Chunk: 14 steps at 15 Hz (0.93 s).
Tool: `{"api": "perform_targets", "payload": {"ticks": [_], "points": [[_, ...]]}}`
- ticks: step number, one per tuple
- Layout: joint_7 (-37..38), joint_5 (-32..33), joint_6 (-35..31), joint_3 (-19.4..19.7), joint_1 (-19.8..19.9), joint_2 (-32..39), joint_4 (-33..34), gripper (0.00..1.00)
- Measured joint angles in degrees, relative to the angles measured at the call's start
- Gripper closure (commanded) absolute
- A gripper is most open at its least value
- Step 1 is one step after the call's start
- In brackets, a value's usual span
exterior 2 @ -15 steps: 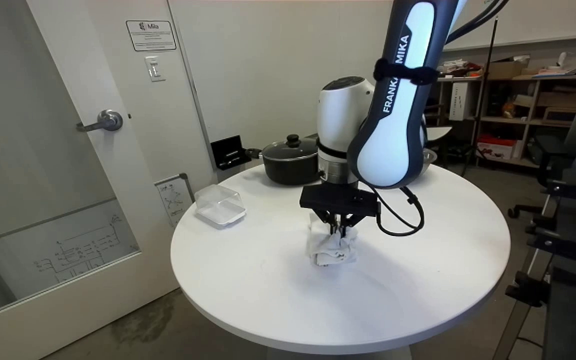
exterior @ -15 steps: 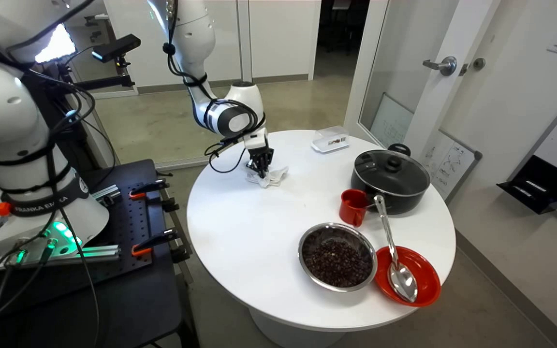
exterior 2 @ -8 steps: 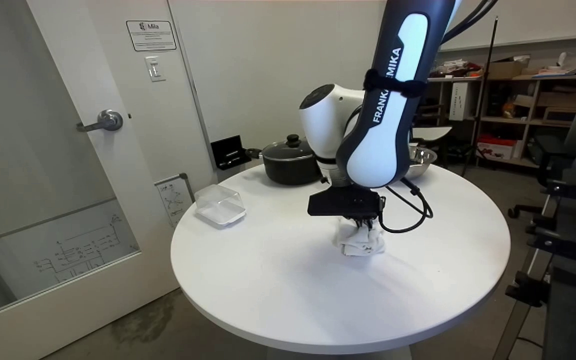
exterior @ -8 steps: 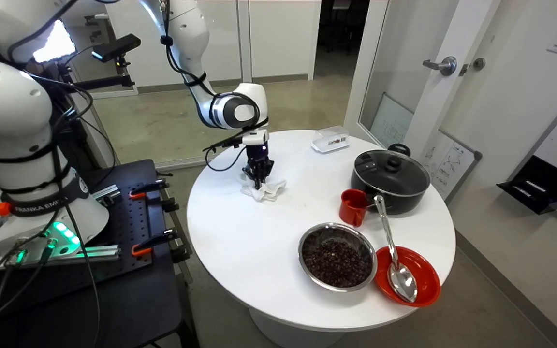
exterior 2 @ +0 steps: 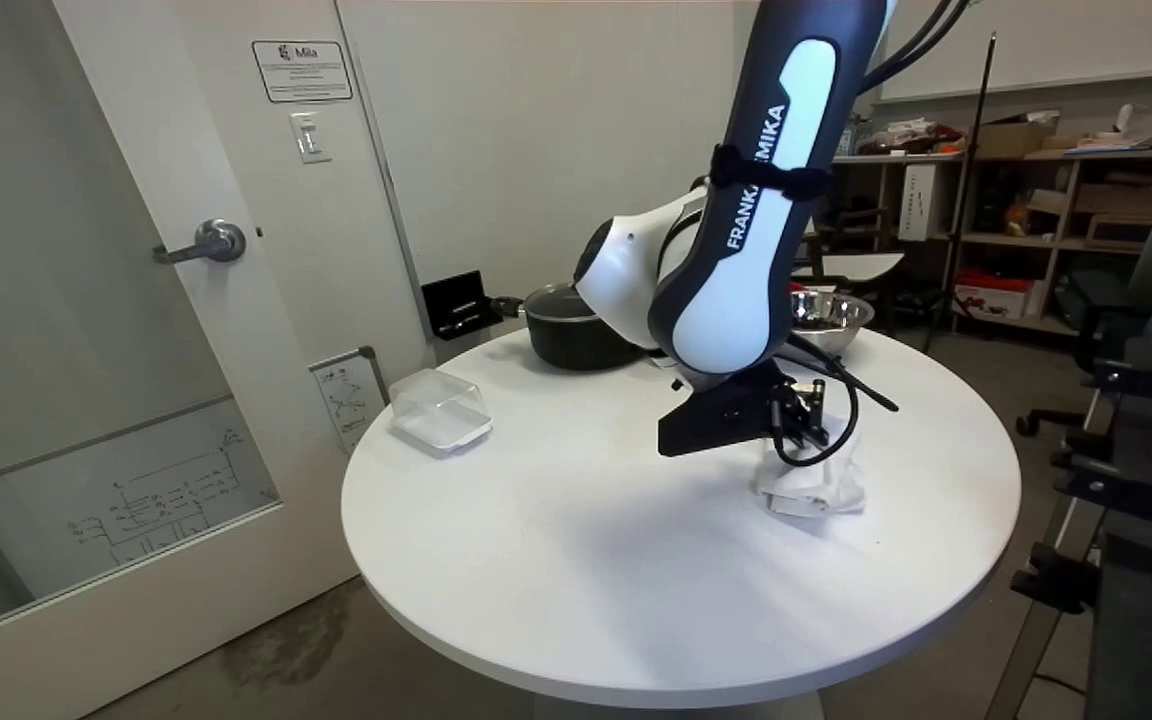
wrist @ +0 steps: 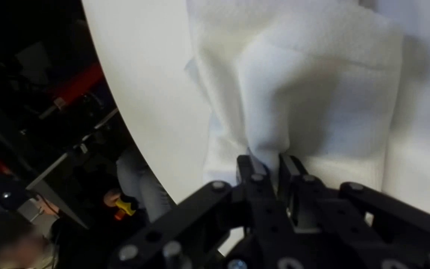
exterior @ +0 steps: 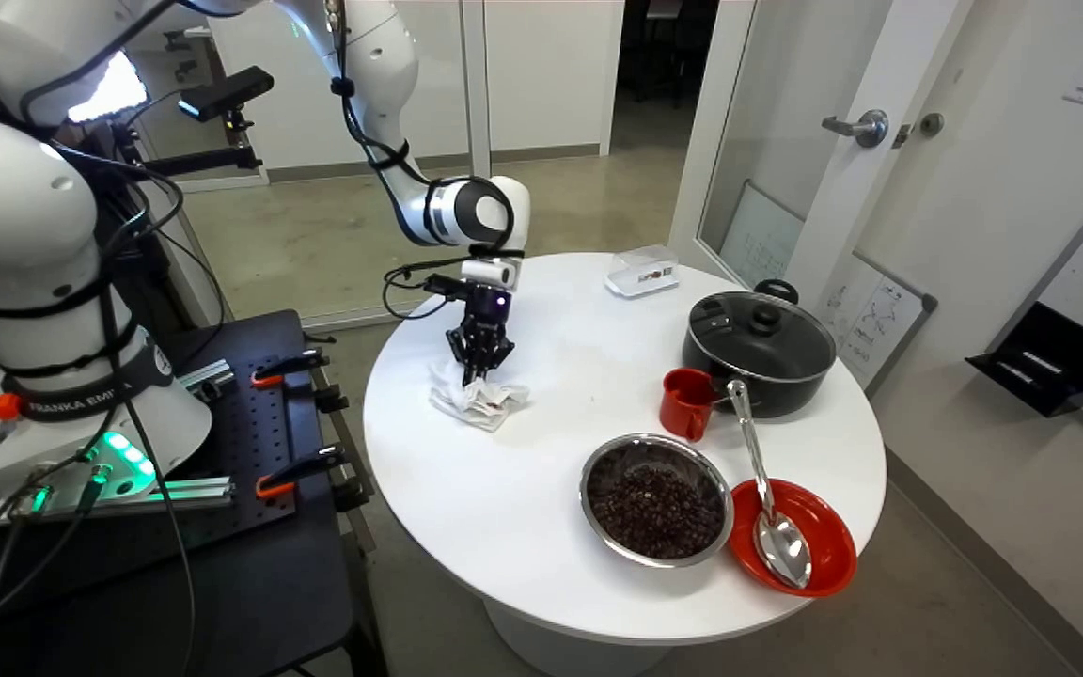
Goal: Use the towel to wipe the table
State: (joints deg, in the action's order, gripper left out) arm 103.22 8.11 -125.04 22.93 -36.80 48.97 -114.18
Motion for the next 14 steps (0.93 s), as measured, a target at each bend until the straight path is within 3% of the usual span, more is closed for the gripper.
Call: {"api": "perform_targets", "payload": {"ticks": [2,5,8,14], "points": [[-0.01,0.26,0.47,-3.26,4.12,0.16,1.19,0.97],[-0.01,0.43,-5.59,-6.8,10.06,-1.1,0.63,0.97],[-0.01,0.57,-14.77,-7.66,13.73,-2.94,-1.2,0.97],[-0.01,-0.11,-37.77,-7.72,17.09,-4.15,-5.97,0.97]]}}
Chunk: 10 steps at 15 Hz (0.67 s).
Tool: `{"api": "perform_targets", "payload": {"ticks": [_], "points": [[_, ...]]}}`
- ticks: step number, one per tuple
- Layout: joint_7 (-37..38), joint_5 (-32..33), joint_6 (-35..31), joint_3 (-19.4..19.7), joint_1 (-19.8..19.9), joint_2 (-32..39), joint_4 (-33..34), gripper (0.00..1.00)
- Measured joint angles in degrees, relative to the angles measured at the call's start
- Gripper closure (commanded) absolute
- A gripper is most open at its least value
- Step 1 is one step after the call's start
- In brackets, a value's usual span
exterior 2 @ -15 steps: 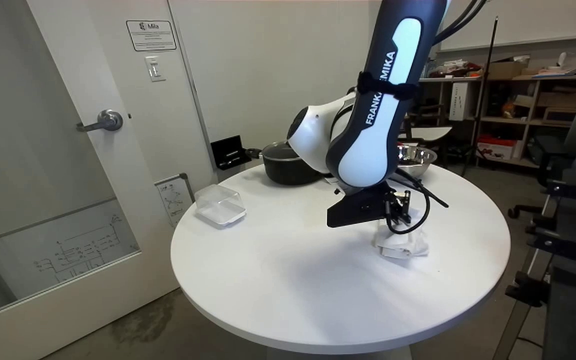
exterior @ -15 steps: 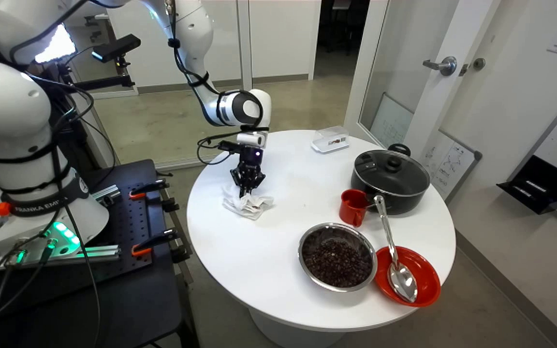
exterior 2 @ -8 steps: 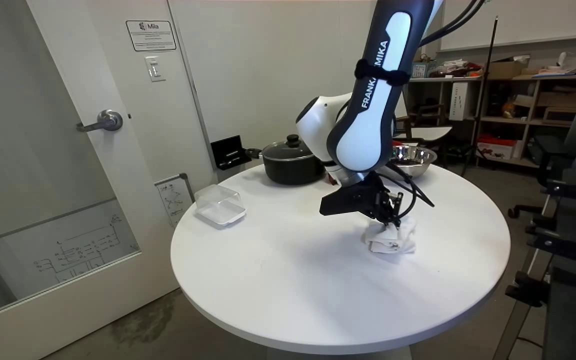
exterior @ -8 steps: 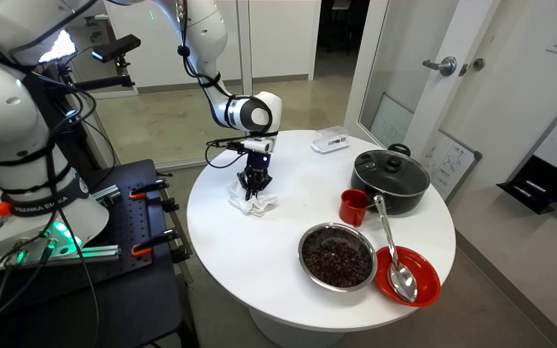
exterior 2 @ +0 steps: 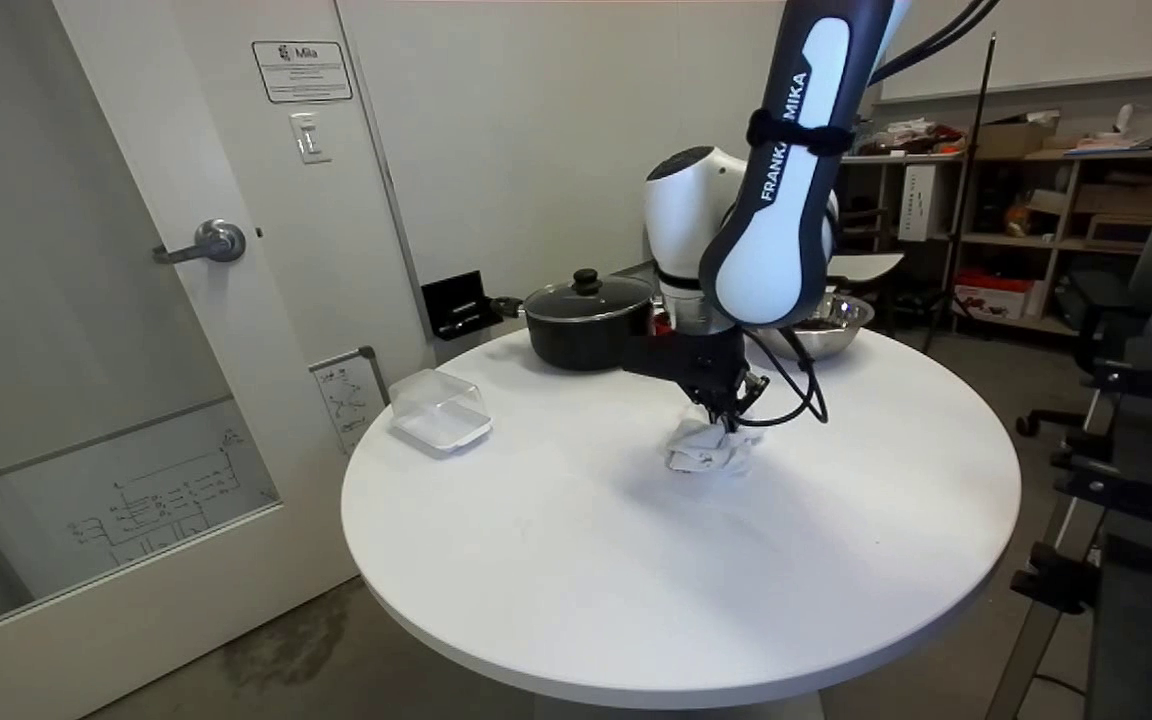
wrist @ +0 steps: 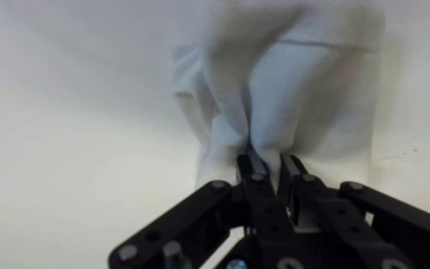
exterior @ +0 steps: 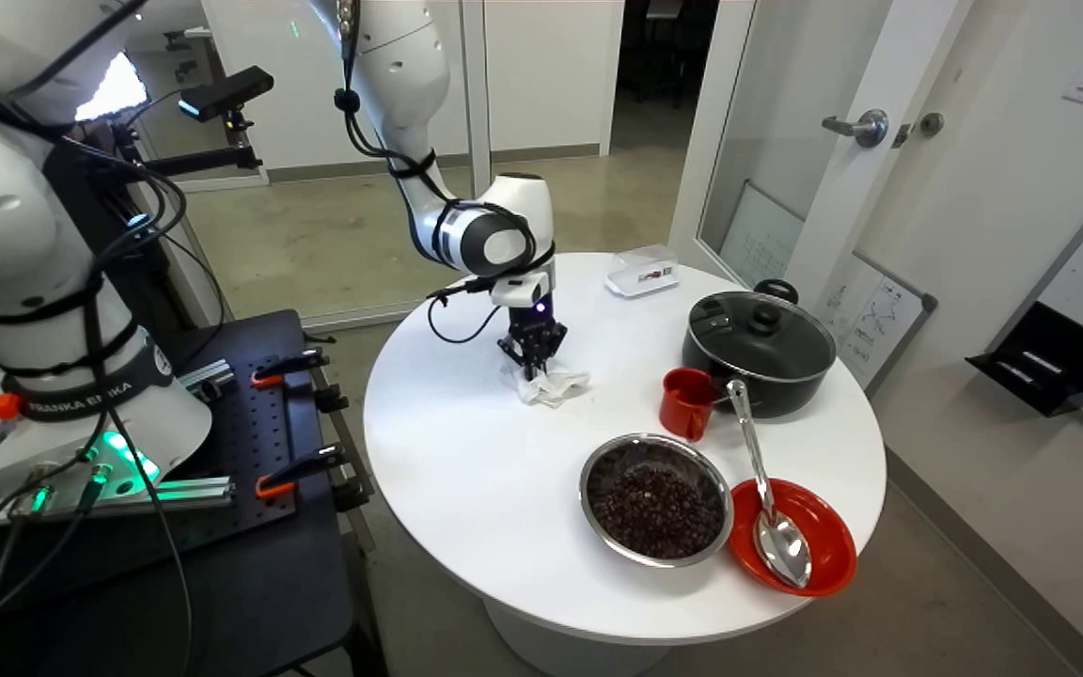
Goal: Use the towel to wipe the table
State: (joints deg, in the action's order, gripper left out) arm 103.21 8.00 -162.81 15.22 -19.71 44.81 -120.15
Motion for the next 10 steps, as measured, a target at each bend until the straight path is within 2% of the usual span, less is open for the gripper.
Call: {"api": "perform_targets", "payload": {"ticks": [3,5,7,10], "points": [[-0.41,-1.96,-10.87,0.18,0.86,0.89,-1.75,0.97],[-1.11,-4.36,-12.38,1.05,0.28,1.64,-1.88,0.97],[-1.18,-6.81,-8.79,3.18,-1.63,1.62,-1.77,0.97],[-0.69,-7.7,1.03,6.99,-4.91,1.32,-1.64,0.97]]}}
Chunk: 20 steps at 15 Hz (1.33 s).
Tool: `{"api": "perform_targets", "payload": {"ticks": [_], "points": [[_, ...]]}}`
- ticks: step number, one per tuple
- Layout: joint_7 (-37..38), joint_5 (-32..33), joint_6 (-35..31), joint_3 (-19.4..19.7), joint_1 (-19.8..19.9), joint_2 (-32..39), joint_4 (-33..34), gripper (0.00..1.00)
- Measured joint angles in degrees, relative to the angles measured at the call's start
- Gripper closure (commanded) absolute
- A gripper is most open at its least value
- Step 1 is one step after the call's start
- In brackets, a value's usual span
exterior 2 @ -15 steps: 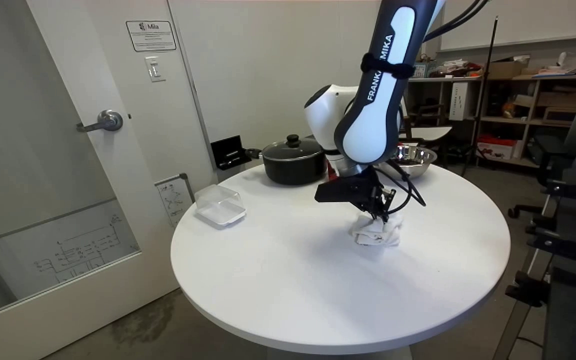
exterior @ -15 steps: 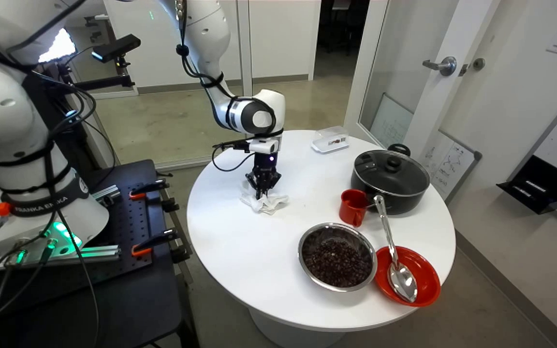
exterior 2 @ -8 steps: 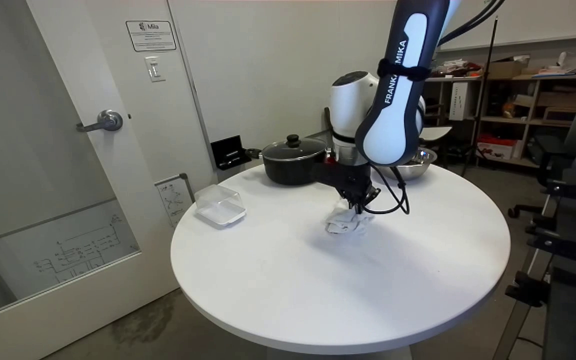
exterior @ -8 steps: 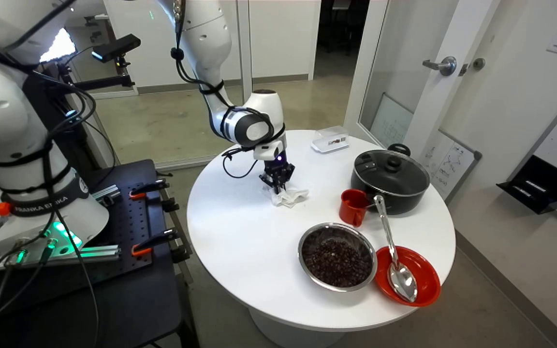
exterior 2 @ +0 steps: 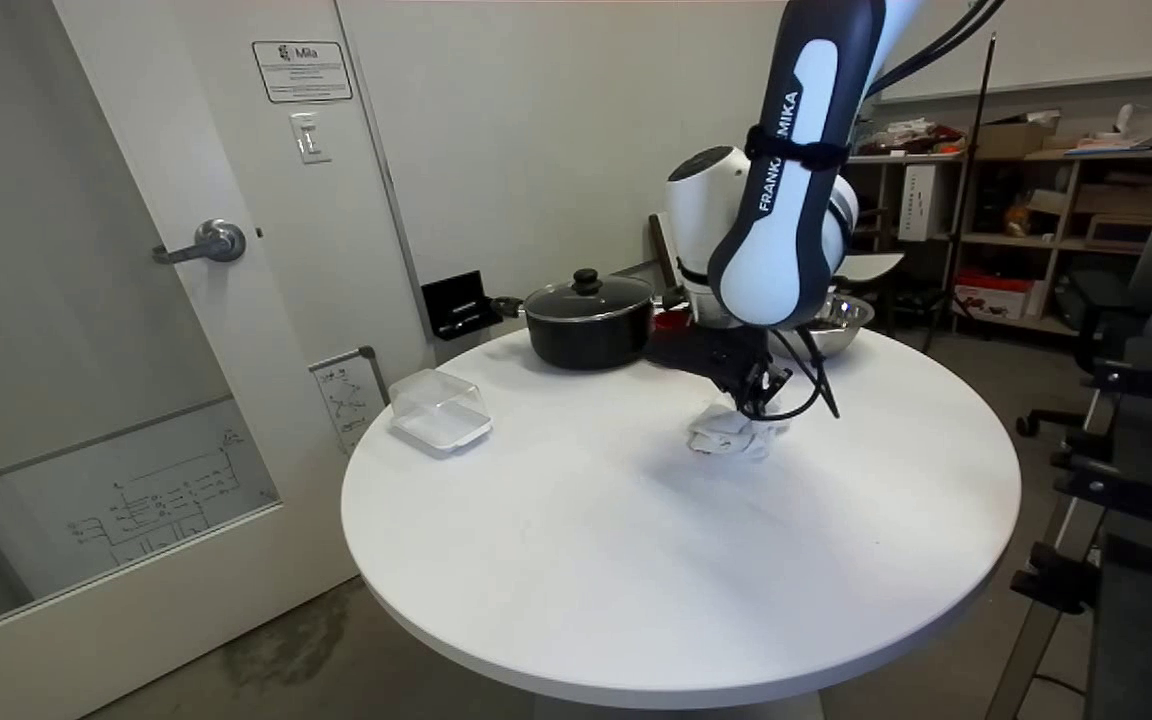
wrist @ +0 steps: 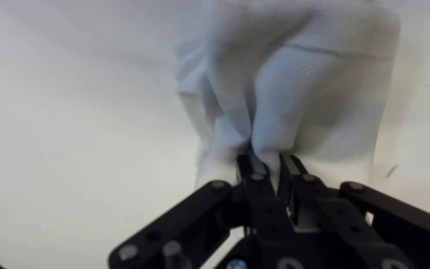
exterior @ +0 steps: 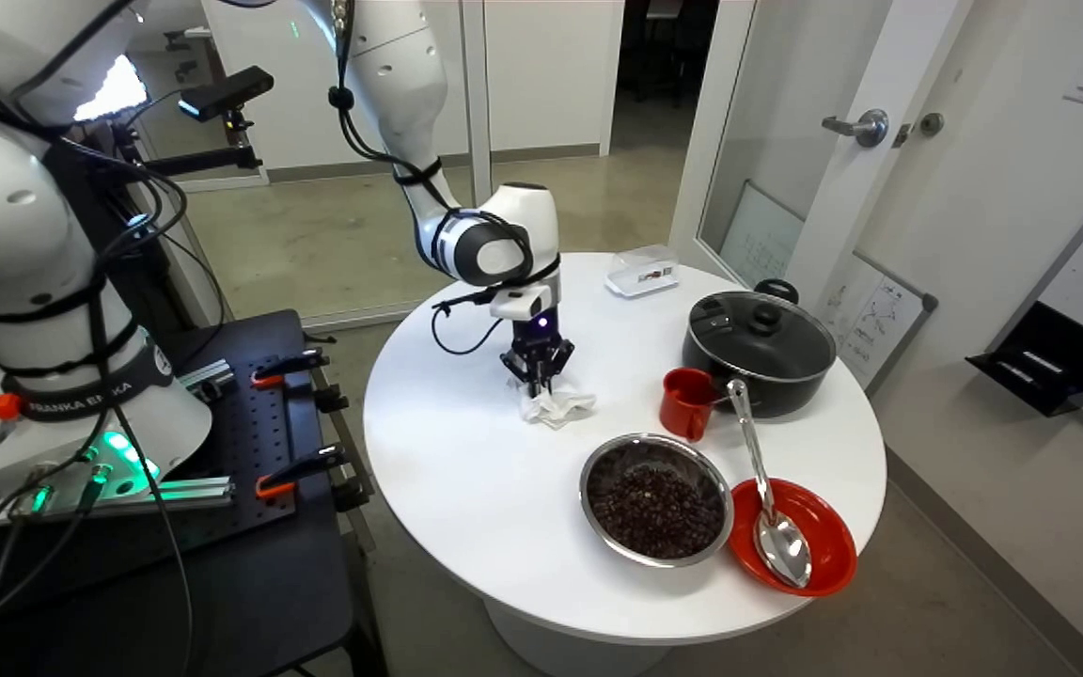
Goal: Use the towel to wipe the table
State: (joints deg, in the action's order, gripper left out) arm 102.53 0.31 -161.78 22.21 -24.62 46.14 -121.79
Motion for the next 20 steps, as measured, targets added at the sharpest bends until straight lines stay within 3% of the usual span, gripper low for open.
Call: {"api": "perform_targets", "payload": {"ticks": [4,9,13,16,20], "points": [[1.6,2.28,14.71,1.82,-1.62,-0.62,0.25,0.97],[2.77,6.3,31.55,-0.39,0.3,-1.44,1.44,0.97],[2.78,6.19,28.54,-4.74,5.67,-1.53,2.81,0.97],[2.78,6.55,20.24,-5.83,8.44,-1.63,2.63,0.97],[3.12,7.66,6.76,-4.38,8.6,-1.52,1.37,0.97]]}}
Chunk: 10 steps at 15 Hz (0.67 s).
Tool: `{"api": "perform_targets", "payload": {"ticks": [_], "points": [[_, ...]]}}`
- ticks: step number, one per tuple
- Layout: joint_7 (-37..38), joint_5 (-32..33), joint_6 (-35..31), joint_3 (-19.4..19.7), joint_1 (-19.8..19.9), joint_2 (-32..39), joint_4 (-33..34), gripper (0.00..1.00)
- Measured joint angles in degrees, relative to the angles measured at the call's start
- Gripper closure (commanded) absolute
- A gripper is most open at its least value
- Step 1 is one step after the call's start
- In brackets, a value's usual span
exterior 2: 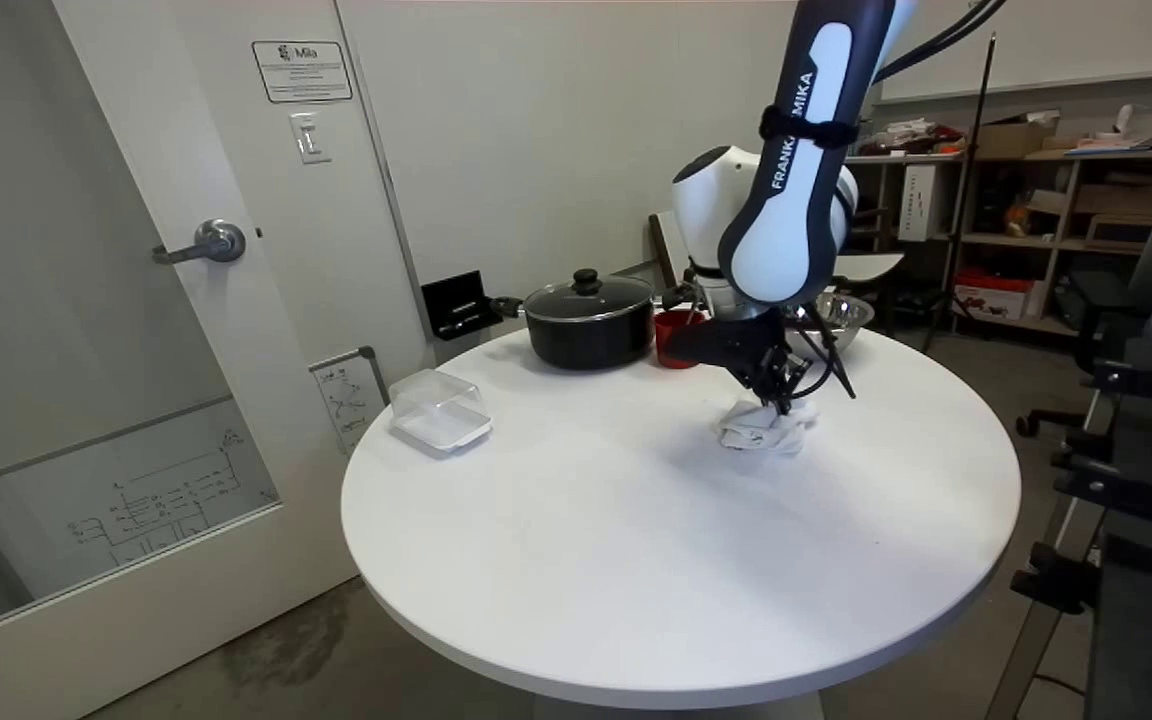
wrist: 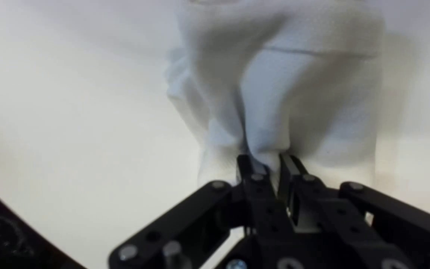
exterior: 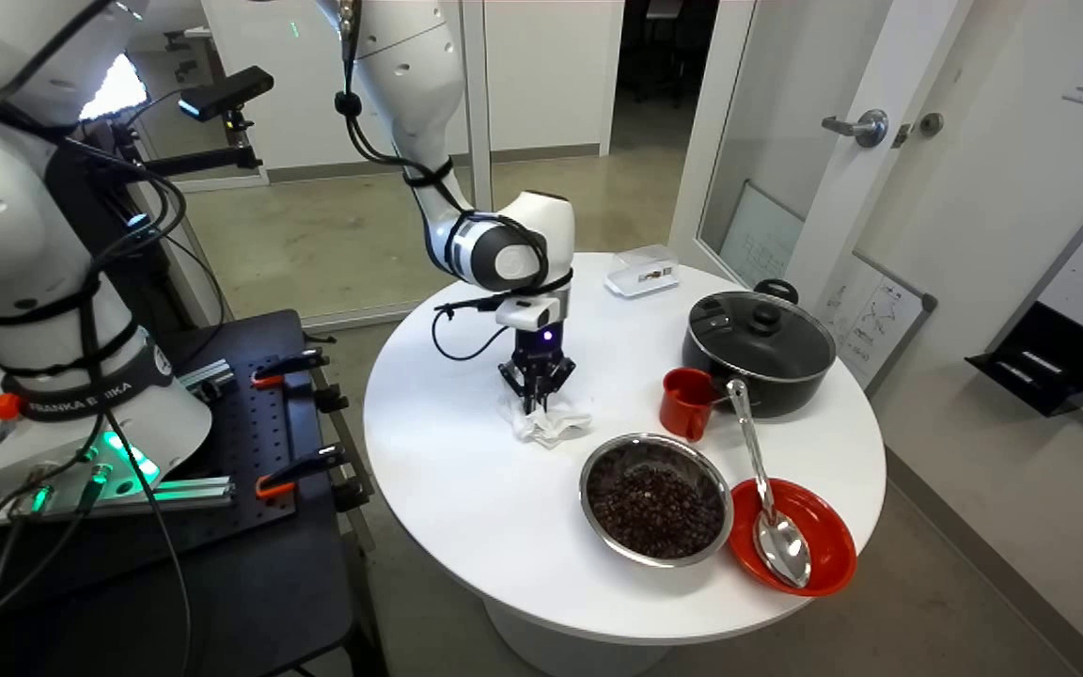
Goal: Use the towel to wipe the table
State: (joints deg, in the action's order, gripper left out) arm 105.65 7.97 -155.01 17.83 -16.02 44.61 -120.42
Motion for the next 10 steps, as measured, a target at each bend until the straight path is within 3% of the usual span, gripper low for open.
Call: {"api": "perform_targets", "payload": {"ticks": [4,7,10], "points": [[-0.15,-0.95,-16.95,0.84,0.01,0.94,-2.43,0.97],[-2.32,-5.13,-27.68,0.64,0.09,2.47,-3.63,0.97],[-7.66,-9.78,-28.33,-2.46,2.3,2.42,-3.86,0.97]]}}
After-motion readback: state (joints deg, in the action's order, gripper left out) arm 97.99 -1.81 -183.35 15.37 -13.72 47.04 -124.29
